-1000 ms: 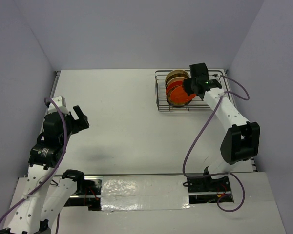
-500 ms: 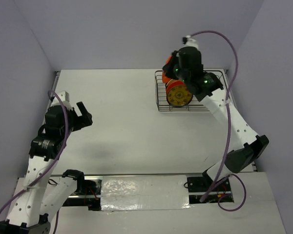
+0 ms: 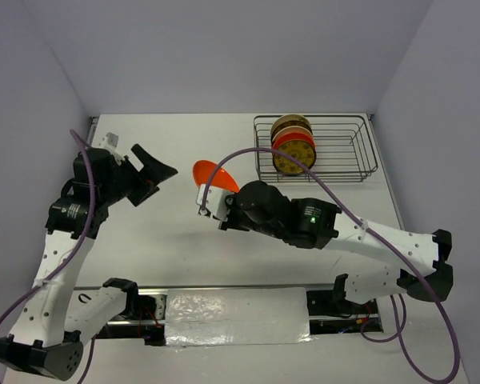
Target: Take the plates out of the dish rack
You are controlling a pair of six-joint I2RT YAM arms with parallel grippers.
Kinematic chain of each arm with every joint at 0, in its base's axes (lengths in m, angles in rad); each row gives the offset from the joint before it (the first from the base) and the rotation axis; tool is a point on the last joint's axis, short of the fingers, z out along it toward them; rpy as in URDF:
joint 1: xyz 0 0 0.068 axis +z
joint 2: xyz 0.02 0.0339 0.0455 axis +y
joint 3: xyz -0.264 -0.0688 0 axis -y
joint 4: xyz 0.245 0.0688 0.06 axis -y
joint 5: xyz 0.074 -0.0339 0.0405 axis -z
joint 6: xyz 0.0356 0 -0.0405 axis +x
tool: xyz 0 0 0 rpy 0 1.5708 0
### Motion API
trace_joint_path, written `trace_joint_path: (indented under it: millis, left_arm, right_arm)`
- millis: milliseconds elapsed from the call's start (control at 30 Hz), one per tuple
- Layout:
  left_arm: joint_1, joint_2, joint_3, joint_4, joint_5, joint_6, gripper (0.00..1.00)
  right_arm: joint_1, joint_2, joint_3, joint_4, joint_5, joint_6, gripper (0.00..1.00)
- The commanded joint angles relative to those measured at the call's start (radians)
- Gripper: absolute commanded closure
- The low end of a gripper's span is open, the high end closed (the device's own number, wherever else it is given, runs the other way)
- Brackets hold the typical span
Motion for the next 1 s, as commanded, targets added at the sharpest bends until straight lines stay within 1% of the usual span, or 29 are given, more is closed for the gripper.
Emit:
trace_joint_path:
  millis: [0,100,133,233,367,400,533,600,767,833,867,933,967]
  left_arm:
    - [-0.004,0.001,-0.061,0.063,0.156,-0.124,0.03]
    - [-0.006,0.017,-0.098,0.067,0.182,-0.121,0.03]
    - [-0.006,0.020,-0.116,0.076,0.188,-0.124,0.04]
    - [-0.006,0.021,-0.114,0.052,0.158,-0.115,0.04]
    - [-0.004,0.003,-0.088,-0.036,0.014,-0.095,0.04]
    - [-0.004,-0.003,-0.084,-0.049,-0.047,-0.097,0.03]
    - [-0.003,-0.029,-0.088,-0.085,-0.162,-0.108,0.02]
    - [-0.003,-0.043,-0.086,-0.091,-0.189,-0.115,0.00]
    - [-0.003,-0.089,-0.091,-0.053,-0.207,-0.152,0.01]
    - [-0.003,-0.107,-0.104,0.005,-0.198,-0.161,0.00]
    - [-0.003,-0.118,-0.115,0.035,-0.156,-0.163,0.01]
    - [-0.003,-0.112,-0.130,0.087,-0.114,-0.172,0.01]
    - [-0.003,-0.092,-0.140,0.105,-0.080,-0.172,0.01]
  right_arm:
    - [0.048,0.051,0.085,0.024,0.033,-0.145,1.00]
    - [0.100,0.156,0.167,-0.029,0.073,-0.163,1.00]
    - [0.111,0.215,0.215,-0.057,0.120,-0.165,1.00]
    - [0.121,0.301,0.295,-0.111,0.203,-0.151,1.00]
    - [0.119,0.294,0.293,-0.065,0.231,-0.142,1.00]
    - [0.117,0.289,0.285,-0.046,0.235,-0.143,1.00]
    - [0.108,0.286,0.282,-0.072,0.265,-0.142,1.00]
    - [0.104,0.280,0.256,-0.072,0.262,-0.146,1.00]
    - [0.105,0.270,0.204,-0.068,0.275,-0.145,1.00]
    - [0.105,0.273,0.191,-0.059,0.271,-0.145,1.00]
    - [0.107,0.274,0.191,-0.056,0.266,-0.148,1.00]
    - [0.110,0.297,0.205,-0.054,0.268,-0.152,1.00]
    - [0.116,0.309,0.232,-0.062,0.275,-0.152,1.00]
